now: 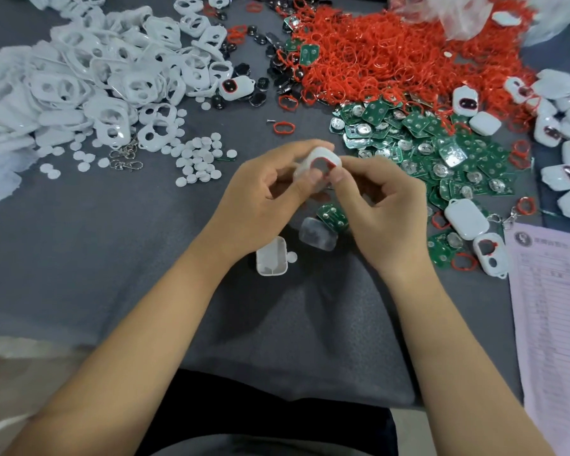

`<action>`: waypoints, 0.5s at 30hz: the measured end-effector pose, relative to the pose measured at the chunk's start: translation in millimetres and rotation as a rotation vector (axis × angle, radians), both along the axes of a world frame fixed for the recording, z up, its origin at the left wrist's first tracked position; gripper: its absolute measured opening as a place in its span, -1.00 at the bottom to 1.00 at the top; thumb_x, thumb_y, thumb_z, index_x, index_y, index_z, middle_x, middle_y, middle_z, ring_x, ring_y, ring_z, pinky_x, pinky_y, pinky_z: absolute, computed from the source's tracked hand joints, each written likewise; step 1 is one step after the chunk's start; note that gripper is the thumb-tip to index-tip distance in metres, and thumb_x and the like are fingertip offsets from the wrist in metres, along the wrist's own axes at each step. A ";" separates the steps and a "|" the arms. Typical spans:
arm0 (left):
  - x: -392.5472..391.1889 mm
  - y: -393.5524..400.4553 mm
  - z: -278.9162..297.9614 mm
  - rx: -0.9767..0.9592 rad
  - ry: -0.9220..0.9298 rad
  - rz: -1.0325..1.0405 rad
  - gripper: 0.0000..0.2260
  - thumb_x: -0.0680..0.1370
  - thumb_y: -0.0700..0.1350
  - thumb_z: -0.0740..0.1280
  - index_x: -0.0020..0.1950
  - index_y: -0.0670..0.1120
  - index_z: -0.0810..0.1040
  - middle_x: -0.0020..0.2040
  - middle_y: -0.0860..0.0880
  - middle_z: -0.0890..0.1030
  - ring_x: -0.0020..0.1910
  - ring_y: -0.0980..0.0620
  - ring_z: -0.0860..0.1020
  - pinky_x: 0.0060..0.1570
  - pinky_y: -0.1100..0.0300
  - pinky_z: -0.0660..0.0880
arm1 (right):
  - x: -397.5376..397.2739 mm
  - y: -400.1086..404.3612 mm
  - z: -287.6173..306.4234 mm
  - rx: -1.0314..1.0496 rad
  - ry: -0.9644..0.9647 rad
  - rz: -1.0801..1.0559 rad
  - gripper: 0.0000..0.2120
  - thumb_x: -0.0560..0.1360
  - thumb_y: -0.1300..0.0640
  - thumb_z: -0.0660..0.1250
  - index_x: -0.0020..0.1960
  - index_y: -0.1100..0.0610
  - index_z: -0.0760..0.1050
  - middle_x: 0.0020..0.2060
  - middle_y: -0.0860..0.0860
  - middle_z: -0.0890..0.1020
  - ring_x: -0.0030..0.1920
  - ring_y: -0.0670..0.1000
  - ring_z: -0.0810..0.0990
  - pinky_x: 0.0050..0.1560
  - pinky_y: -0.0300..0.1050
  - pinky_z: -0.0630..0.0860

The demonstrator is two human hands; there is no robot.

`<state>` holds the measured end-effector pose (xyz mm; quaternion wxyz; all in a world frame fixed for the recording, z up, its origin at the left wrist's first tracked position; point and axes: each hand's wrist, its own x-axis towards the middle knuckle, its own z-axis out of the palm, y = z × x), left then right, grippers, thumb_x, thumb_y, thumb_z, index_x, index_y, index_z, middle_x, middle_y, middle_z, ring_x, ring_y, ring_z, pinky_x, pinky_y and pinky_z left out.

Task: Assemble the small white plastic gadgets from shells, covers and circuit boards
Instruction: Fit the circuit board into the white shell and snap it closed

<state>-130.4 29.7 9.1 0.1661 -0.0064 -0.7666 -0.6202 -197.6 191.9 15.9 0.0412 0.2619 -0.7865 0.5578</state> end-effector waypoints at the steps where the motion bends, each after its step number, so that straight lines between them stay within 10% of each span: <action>1: -0.5 -0.8 0.6 0.022 0.006 0.056 -0.79 0.70 -0.13 0.31 0.34 -0.06 0.57 0.05 0.11 0.72 -0.10 0.12 0.72 -0.12 0.35 0.56 | -0.2 -0.4 -0.4 0.020 0.063 -0.015 -0.90 0.60 0.18 0.43 0.07 0.06 0.69 -0.20 -0.02 0.67 -0.26 -0.16 0.55 -0.17 -0.32 0.42; 8: -0.9 -16.5 -2.3 0.269 -0.064 0.397 -0.87 0.64 -0.12 0.29 0.18 0.01 0.47 0.01 0.00 0.75 -0.25 0.15 0.60 -0.35 0.31 0.45 | 1.0 -6.6 -13.8 0.405 0.340 0.079 -0.88 0.56 0.03 0.48 0.02 0.04 0.74 -0.13 -0.06 0.65 -0.04 0.09 0.52 -0.08 -0.01 0.51; 15: 0.8 -9.4 -6.9 0.016 0.006 0.363 -0.77 0.68 -0.16 0.33 0.31 0.05 0.45 0.08 0.10 0.69 0.05 0.11 0.70 0.00 0.03 0.64 | 3.9 -22.9 -16.3 0.603 0.471 0.138 -0.79 0.49 -0.07 0.50 0.05 0.01 0.73 -0.15 -0.01 0.62 0.00 0.20 0.53 -0.02 0.12 0.40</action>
